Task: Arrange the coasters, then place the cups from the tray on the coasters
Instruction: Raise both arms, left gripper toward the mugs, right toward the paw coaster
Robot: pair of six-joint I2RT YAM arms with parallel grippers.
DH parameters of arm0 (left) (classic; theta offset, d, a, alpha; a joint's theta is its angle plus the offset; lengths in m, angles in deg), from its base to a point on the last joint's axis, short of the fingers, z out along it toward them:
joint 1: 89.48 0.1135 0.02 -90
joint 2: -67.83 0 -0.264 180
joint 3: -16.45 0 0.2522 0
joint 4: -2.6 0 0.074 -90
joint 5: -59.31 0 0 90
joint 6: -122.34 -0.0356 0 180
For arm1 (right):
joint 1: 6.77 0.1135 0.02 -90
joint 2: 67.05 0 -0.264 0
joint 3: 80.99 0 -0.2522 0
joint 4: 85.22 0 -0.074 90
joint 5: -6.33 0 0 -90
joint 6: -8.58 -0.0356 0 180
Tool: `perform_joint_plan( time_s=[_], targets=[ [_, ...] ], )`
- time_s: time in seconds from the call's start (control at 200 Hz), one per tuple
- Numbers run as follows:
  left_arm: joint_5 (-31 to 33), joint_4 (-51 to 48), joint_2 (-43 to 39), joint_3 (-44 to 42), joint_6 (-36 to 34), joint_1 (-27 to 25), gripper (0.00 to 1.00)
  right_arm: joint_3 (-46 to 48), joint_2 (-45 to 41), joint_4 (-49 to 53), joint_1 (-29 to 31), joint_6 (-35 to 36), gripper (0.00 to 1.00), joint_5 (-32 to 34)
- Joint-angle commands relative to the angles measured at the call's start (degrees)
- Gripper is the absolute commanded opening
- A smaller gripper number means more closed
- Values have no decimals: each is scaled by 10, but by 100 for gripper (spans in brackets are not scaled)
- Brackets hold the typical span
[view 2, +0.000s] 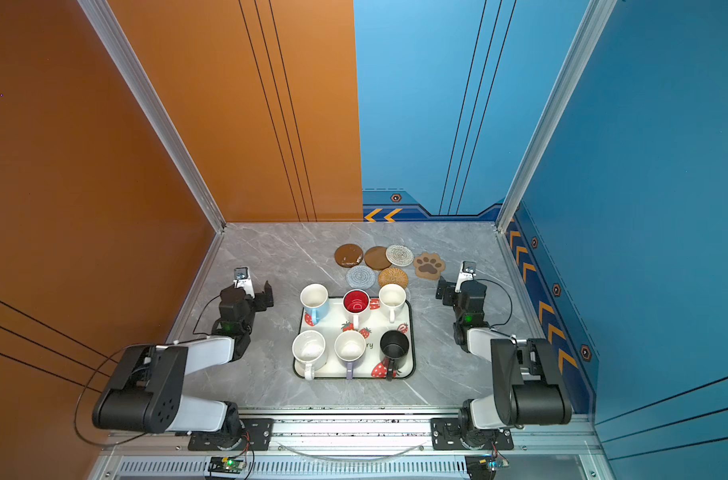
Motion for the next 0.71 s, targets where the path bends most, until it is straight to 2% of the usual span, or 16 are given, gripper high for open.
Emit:
perform_joint_plan(
  time_s=[0.0, 0.135, 0.275, 0.396, 0.526, 0.701],
  targets=[
    [14, -86, -56, 25, 6, -7, 96, -45, -39, 129, 6, -15, 98, 31],
    [11, -221, -118, 74, 17, -18, 94, -143, -57, 288, 11, -29, 92, 28],
    [-31, -375, -153, 145, 46, -28, 92, -272, -17, 454, 16, -55, 86, 19],
    [-76, -466, -169, 197, 78, -45, 91, -395, 58, 573, 22, -78, 86, -3],
    [-113, -534, -179, 244, 111, -77, 89, -518, 160, 656, 32, -83, 87, -33],
    [-107, -603, -192, 280, 144, -143, 89, -654, 292, 728, 36, -101, 87, -55]
  ],
)
